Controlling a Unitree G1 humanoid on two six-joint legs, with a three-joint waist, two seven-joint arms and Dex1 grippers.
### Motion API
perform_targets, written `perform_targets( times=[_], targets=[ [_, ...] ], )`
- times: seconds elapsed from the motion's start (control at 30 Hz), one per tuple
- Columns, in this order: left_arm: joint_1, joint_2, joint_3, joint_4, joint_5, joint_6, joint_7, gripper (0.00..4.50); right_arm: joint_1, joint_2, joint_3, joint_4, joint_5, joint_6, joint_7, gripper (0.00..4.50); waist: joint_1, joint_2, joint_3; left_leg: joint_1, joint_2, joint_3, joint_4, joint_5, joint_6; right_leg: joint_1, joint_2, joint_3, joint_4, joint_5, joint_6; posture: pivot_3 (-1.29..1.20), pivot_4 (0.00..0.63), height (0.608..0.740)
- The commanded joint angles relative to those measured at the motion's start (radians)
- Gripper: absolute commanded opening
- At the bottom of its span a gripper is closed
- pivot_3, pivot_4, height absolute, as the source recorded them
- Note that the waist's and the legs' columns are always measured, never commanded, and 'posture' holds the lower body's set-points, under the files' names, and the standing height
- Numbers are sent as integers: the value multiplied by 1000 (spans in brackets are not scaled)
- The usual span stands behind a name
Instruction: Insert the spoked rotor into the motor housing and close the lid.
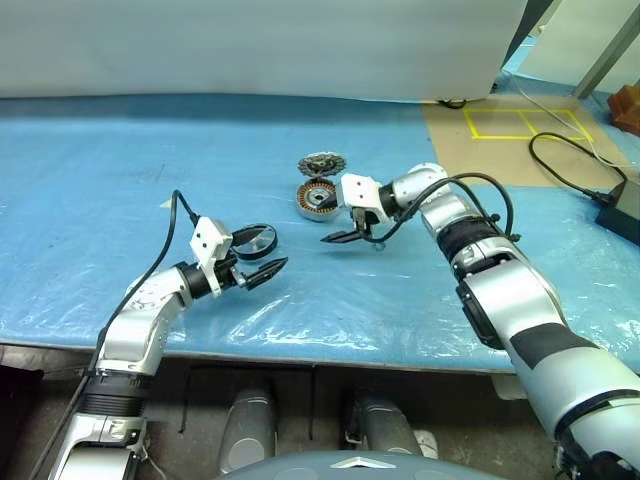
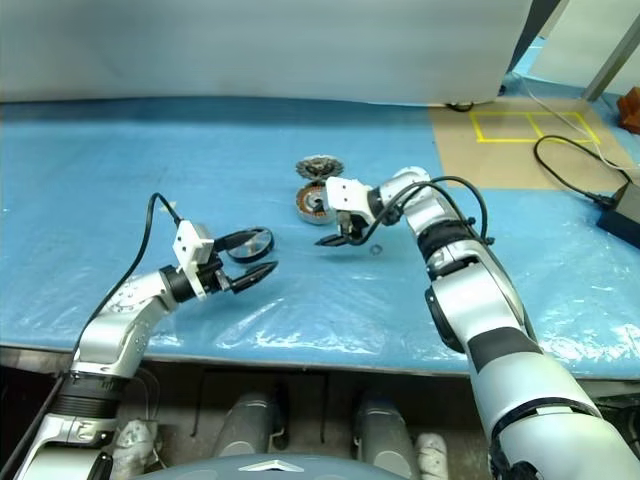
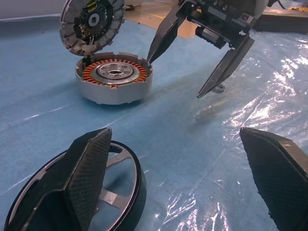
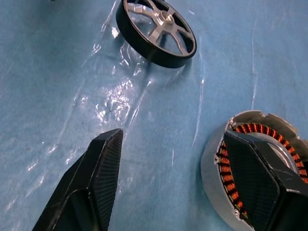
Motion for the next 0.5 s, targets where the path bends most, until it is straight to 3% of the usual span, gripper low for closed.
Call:
perform_targets(
  times=[0.03, 0.5],
  targets=[
    [17, -2, 11, -55, -12, -11, 15, 4500, -62, 10, -11, 27, -25, 0, -14, 3529, 0, 0, 0, 0, 0, 0, 0, 0, 0, 0, 0, 0, 1, 0, 0, 0, 150, 740],
    [36, -36, -20, -68, -7, -17, 38, 4500, -104, 59, 12, 101, -181, 102, -281, 3529, 0, 1, 0, -1, 2, 1, 3, 0, -1, -2, 1, 0, 6, -2, -3, 0, 150, 740]
  ],
)
